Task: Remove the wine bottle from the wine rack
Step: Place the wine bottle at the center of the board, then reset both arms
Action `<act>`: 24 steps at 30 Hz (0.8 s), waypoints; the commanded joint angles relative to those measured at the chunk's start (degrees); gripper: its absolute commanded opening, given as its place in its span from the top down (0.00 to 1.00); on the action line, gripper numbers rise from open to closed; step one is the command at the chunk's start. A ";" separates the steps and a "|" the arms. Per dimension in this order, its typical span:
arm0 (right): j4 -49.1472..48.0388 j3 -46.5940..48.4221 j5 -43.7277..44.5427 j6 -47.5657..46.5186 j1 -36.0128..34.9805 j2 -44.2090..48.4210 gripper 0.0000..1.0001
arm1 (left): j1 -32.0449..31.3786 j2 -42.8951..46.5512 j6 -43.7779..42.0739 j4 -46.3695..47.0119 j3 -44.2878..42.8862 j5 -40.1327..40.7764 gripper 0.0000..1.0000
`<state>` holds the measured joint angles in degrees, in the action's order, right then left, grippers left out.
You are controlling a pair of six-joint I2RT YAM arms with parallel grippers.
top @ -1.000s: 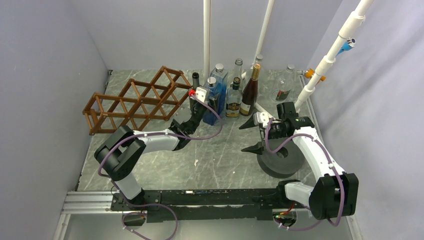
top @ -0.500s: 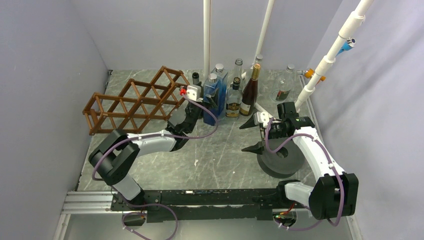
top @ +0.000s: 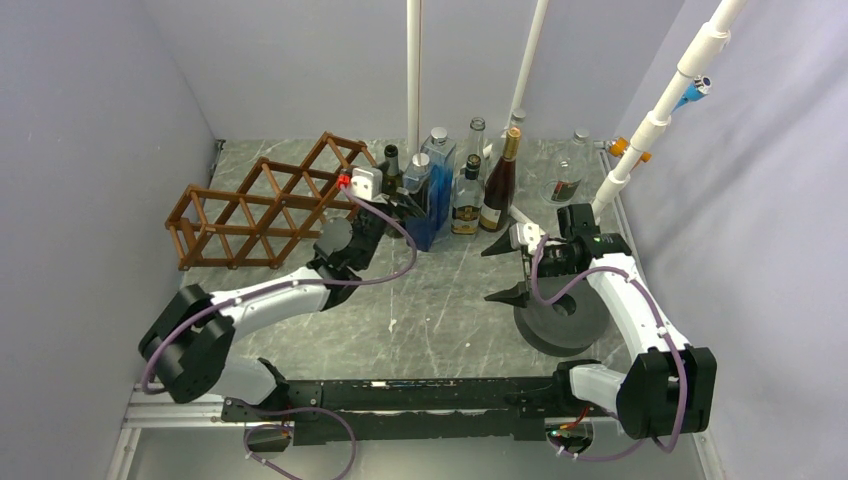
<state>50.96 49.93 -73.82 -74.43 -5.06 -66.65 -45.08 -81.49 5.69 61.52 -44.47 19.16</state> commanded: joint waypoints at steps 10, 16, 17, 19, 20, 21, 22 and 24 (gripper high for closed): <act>0.07 -0.02 -0.24 -2.58 3.37 2.64 0.00 | 0.08 18.55 3.34 -39.20 -4.41 -7.71 0.00; 0.24 1.08 2.19 0.29 6.72 6.48 0.00 | 0.49 24.43 0.75 -57.48 -8.95 -8.97 0.00; 0.51 1.46 3.03 1.47 7.21 7.64 0.00 | 0.75 25.35 -0.33 -59.06 -9.53 -9.91 0.01; 0.92 2.31 5.91 4.00 8.07 9.43 0.00 | 2.13 26.87 -1.81 -63.59 -11.05 -11.09 0.00; 0.81 2.81 7.73 6.32 8.36 10.25 0.00 | 3.73 27.46 -1.67 -66.49 -12.32 -12.37 0.00; 0.91 3.54 9.80 8.51 8.72 10.99 0.00 | 5.64 27.71 -1.04 -69.33 -13.82 -14.19 0.00; 1.35 4.38 11.74 11.17 9.19 11.59 0.00 | 8.18 28.03 0.02 -71.79 -15.12 -16.82 0.00; 2.18 6.17 15.12 16.88 10.73 12.96 0.00 | 12.50 28.93 1.94 -75.15 -16.65 -21.03 0.00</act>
<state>51.86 51.31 -65.71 -68.03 3.53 -56.45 -39.42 -54.81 6.15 -2.50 -56.03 6.52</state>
